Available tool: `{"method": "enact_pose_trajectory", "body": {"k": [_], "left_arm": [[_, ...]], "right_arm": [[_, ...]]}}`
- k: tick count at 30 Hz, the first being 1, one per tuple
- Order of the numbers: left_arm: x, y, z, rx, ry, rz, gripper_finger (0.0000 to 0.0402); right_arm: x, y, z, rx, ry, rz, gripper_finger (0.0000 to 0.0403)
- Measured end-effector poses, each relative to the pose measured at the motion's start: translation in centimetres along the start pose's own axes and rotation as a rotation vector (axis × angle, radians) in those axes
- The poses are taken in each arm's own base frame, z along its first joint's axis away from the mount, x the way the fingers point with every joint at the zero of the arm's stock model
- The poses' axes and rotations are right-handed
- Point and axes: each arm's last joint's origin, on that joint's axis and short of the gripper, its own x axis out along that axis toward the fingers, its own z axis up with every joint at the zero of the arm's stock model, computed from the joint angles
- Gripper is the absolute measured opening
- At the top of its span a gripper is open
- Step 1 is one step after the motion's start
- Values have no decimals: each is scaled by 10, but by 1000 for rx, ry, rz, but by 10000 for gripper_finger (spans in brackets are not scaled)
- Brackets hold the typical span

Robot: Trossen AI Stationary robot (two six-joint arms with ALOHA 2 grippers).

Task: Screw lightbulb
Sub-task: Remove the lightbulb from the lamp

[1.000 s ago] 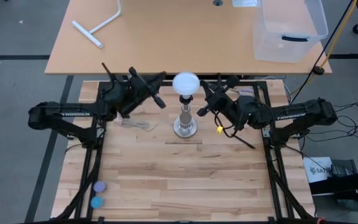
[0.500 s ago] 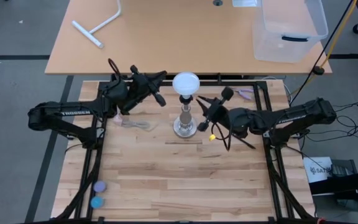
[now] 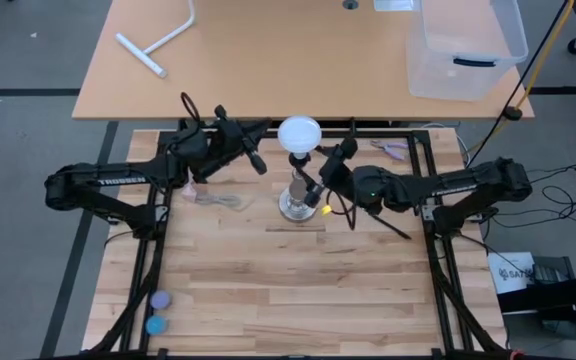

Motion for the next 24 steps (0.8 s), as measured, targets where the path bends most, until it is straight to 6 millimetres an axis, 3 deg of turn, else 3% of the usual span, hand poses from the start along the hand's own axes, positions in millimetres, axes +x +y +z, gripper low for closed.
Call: {"method": "enact_pose_trajectory", "body": {"k": [12,24], "left_arm": [[-1,-3,-9,-24,87,-40,25],[-1,-5,-14,-54,128,-102,25]], "right_arm": [[18,0,2,68,-111,-60,265],[27,-8,3,115,-161,51,173]]}}
